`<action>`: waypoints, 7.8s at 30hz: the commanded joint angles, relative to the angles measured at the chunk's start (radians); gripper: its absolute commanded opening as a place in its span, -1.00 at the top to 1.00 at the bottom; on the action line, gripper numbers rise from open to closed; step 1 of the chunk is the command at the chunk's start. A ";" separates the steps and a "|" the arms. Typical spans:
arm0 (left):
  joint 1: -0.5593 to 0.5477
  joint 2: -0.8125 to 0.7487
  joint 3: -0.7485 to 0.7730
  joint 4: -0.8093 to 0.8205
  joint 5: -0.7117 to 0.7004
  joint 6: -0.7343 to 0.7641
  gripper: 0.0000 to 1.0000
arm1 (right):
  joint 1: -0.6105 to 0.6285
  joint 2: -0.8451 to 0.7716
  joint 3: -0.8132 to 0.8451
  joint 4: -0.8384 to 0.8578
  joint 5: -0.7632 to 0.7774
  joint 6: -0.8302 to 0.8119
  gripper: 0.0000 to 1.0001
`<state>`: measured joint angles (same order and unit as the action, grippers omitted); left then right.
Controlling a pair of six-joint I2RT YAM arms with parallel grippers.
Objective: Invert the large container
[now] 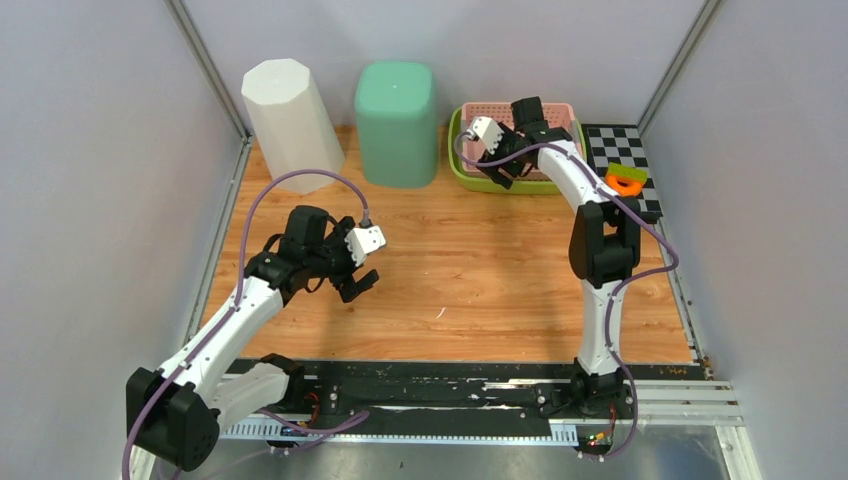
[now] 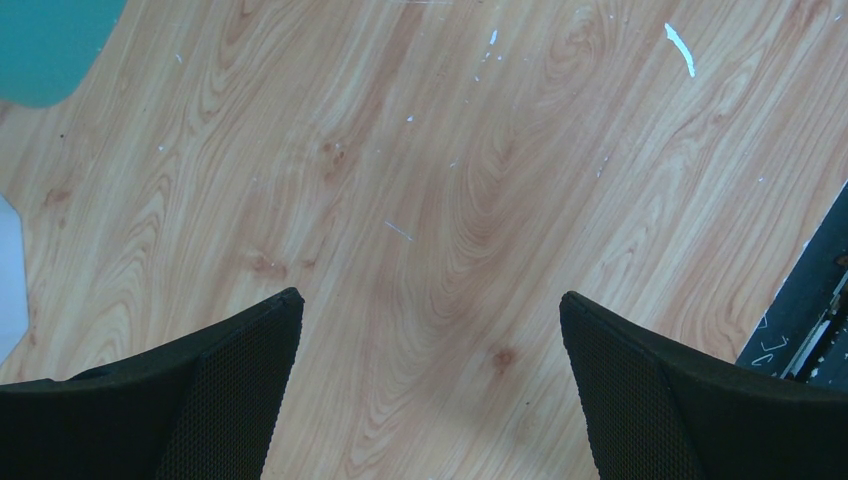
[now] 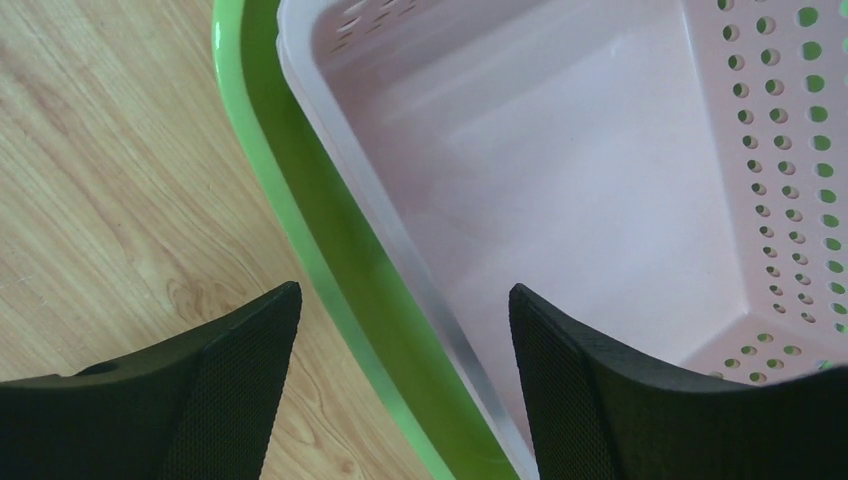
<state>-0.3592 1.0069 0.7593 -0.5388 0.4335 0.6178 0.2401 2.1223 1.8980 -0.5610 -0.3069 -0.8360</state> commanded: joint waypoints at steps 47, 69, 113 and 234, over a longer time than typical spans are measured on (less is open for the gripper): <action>0.011 0.009 -0.002 0.013 -0.009 0.010 -1.00 | -0.014 -0.056 0.096 0.000 -0.028 -0.245 0.95; 0.012 -0.005 0.000 0.008 0.001 0.009 -1.00 | 0.015 -0.312 -0.066 0.046 -0.018 -0.300 0.95; 0.022 -0.049 -0.004 -0.003 0.026 0.022 -1.00 | 0.343 -1.100 -0.838 -0.199 -0.291 -0.038 0.95; -0.537 0.234 0.370 -0.073 -0.156 0.435 0.32 | 0.375 -0.997 -0.681 -0.512 -0.707 -0.136 0.95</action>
<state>-0.8871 1.2709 1.1618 -0.6891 0.3050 1.0863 0.6025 1.1225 1.1732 -1.0489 -0.9348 -0.9604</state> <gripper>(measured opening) 0.375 0.064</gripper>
